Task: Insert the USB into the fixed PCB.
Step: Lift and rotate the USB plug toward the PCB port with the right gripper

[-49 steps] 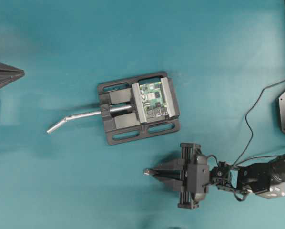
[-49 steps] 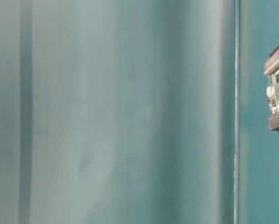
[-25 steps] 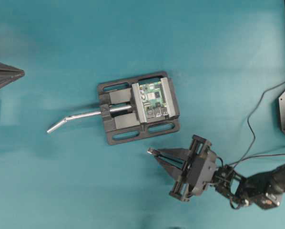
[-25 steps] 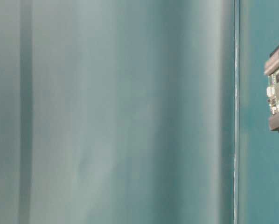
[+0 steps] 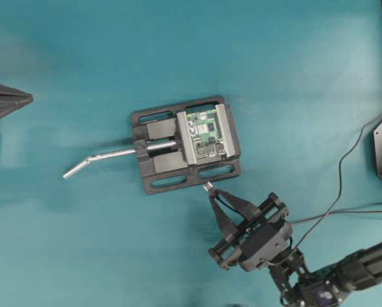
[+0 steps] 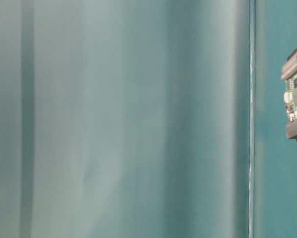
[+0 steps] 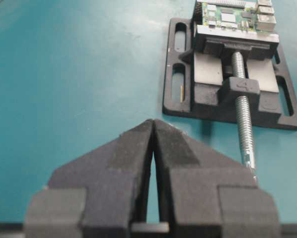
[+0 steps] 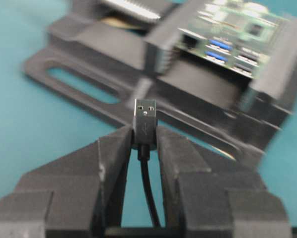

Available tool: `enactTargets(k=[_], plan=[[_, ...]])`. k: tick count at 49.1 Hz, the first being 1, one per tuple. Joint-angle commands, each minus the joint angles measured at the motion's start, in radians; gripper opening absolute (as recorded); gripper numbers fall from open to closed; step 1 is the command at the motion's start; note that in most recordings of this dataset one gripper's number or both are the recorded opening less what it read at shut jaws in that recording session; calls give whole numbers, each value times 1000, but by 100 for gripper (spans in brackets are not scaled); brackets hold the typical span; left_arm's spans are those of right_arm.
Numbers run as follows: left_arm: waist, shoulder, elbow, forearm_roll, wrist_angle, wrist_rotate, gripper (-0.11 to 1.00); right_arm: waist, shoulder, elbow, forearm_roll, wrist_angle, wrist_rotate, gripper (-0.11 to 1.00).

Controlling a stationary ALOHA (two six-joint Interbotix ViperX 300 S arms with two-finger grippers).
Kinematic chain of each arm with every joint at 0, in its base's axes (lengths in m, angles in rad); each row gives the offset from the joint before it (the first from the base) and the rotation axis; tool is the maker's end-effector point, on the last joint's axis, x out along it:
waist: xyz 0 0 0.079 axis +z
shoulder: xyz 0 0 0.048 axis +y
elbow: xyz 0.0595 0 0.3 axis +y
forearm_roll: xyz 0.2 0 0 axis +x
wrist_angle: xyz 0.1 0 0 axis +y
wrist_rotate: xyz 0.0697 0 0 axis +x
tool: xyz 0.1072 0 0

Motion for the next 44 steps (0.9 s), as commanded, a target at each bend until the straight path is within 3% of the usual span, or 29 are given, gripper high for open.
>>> enactTargets(k=[1, 7, 20, 37, 44], plan=[[5, 8, -29, 3, -5, -2, 0, 6, 5, -46, 48, -51, 0, 22], [5, 6, -28, 3, -5, -2, 0, 6, 41, -100, 94, -126, 0, 22], [5, 6, -28, 3, -5, -2, 0, 6, 107, -189, 107, -264, -2, 22], [5, 6, -29, 3, -5, -2, 0, -5, 118, -232, 181, -272, 2, 22], [5, 8, -28, 3, -3, -2, 0, -6, 120, -232, 189, -273, 5, 22]])
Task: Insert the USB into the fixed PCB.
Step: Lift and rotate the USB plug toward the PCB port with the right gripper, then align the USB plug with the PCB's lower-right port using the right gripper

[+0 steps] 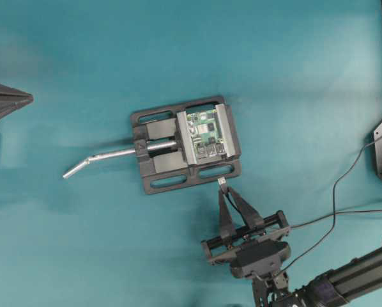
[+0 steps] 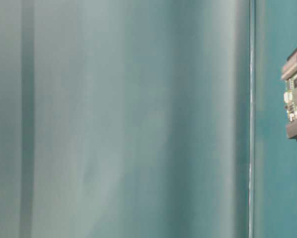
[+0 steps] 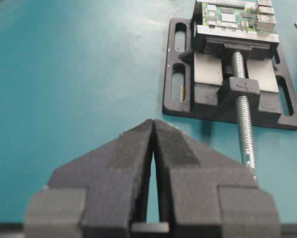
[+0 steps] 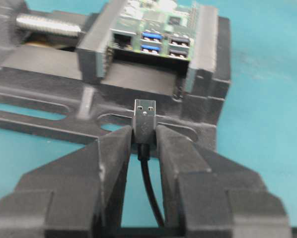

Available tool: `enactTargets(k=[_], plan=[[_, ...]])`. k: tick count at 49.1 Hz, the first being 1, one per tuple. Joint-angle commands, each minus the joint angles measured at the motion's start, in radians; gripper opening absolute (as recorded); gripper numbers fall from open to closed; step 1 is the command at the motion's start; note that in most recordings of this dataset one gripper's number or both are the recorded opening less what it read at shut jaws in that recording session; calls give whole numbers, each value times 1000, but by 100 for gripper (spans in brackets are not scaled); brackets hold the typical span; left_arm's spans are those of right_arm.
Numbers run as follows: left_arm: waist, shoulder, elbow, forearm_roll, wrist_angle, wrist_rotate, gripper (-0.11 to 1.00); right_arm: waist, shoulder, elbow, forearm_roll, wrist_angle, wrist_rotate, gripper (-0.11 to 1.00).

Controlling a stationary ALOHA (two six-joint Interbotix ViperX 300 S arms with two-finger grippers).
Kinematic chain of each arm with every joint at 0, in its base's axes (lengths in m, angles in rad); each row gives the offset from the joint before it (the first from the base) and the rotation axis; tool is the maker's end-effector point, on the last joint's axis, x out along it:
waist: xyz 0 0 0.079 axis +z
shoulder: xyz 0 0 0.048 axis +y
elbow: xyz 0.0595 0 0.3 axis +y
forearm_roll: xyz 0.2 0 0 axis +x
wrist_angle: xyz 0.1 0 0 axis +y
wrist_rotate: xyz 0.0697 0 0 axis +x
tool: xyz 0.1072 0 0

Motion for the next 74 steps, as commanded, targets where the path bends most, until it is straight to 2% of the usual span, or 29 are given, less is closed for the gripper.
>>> enactTargets(k=[1, 39, 54, 74], plan=[[5, 8, -29, 3, -5, -3, 0, -2, -20, -12, 2, -11, 2, 22], [5, 8, -31, 3, -5, -3, 0, -11, -20, -15, 15, -32, 26, 22], [5, 8, -29, 3, -5, -3, 0, -28, -21, -31, 46, -34, 26, 22], [5, 8, -29, 3, -5, -3, 0, -40, -23, -44, 46, -43, 23, 22]])
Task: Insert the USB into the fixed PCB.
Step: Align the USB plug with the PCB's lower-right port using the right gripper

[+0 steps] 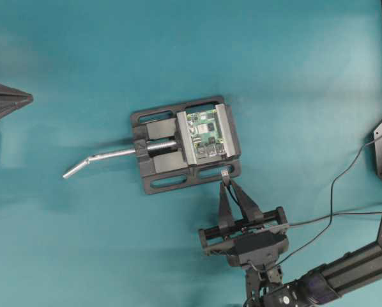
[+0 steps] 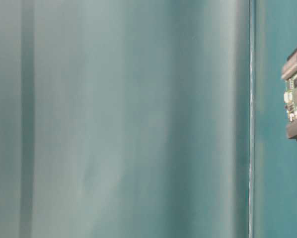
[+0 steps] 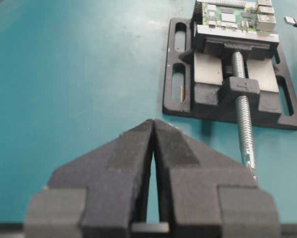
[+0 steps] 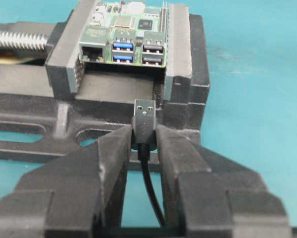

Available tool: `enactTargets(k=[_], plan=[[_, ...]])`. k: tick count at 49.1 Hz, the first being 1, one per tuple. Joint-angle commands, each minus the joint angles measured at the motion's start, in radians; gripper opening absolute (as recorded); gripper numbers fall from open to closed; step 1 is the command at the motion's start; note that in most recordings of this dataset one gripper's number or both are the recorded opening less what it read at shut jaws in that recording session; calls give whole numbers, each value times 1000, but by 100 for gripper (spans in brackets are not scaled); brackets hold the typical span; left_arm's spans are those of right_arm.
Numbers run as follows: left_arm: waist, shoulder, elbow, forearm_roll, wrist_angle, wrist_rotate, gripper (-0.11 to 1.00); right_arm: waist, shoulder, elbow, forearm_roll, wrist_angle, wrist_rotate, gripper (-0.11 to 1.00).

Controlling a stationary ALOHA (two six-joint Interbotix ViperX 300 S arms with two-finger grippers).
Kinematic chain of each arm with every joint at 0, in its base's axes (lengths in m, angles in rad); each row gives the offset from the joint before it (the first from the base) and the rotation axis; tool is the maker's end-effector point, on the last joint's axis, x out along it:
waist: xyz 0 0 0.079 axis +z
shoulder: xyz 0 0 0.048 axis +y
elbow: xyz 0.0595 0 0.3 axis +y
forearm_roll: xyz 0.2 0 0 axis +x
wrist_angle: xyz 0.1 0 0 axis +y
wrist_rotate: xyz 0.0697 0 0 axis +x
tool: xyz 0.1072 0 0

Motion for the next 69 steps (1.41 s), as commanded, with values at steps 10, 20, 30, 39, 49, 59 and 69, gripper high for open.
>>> enactTargets(k=[10, 20, 30, 39, 49, 59, 69], plan=[[3, 8, -29, 3, -5, -3, 0, -17, -40, -14, -3, -15, -8, 22], [3, 8, -28, 3, -5, -3, 0, -26, -46, -15, -5, -18, -18, 22], [3, 8, -28, 3, -5, -3, 0, -32, -58, -12, -9, -29, -20, 22], [3, 8, -29, 3, -5, -3, 0, -43, -69, -8, -17, -29, -20, 22], [3, 9, -28, 3, -5, -3, 0, -52, -75, 0, -29, -29, -20, 22], [3, 8, -29, 3, -5, -3, 0, -60, -77, 6, -29, -26, -21, 22], [3, 8, -28, 3, -5, -3, 0, -69, -75, 12, -29, -25, -20, 22]])
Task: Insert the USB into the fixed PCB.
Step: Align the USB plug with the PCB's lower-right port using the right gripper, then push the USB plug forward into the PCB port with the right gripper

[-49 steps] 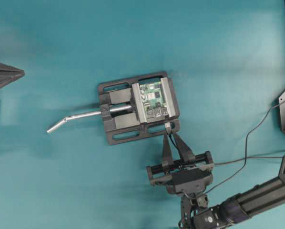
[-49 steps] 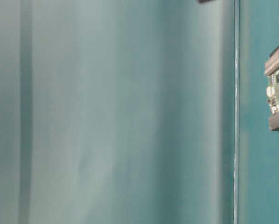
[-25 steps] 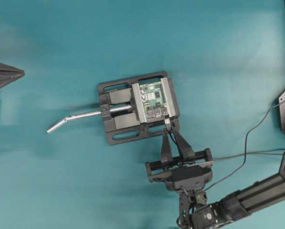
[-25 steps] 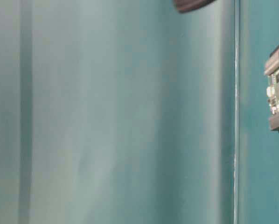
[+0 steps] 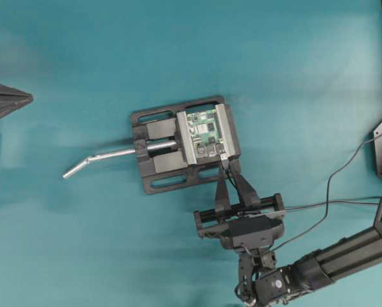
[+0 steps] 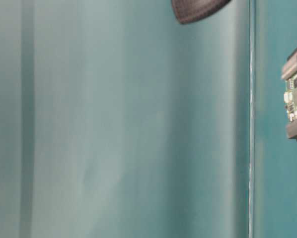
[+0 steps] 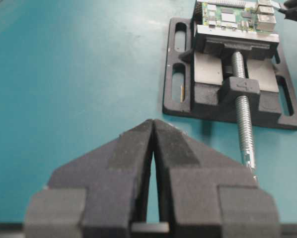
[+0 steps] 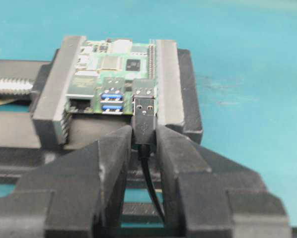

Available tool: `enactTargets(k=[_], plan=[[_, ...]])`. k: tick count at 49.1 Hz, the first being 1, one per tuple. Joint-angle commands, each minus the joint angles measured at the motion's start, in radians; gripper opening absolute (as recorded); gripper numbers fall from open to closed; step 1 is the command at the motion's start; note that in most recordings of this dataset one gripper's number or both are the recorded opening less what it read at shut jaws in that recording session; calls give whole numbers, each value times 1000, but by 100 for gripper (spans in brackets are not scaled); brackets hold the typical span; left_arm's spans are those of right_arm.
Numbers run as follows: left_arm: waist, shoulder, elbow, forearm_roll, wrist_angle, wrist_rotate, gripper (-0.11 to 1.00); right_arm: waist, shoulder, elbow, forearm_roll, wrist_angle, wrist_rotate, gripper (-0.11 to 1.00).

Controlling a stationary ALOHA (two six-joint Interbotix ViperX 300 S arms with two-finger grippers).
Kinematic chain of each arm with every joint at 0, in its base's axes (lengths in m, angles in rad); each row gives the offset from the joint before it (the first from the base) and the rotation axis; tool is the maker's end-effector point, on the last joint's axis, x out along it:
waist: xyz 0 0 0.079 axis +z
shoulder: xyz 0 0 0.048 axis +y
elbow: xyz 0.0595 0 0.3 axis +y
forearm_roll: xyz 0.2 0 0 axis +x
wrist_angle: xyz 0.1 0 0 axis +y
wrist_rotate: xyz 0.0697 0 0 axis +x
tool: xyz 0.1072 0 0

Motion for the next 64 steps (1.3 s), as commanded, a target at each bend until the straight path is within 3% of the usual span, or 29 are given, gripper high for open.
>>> enactTargets(k=[1, 64], plan=[[5, 8, -29, 3, -5, -3, 0, -6, -48, -3, -8, -5, 2, 22], [5, 8, -29, 3, -5, -3, 0, -18, -55, 6, -23, 14, 3, 22]])
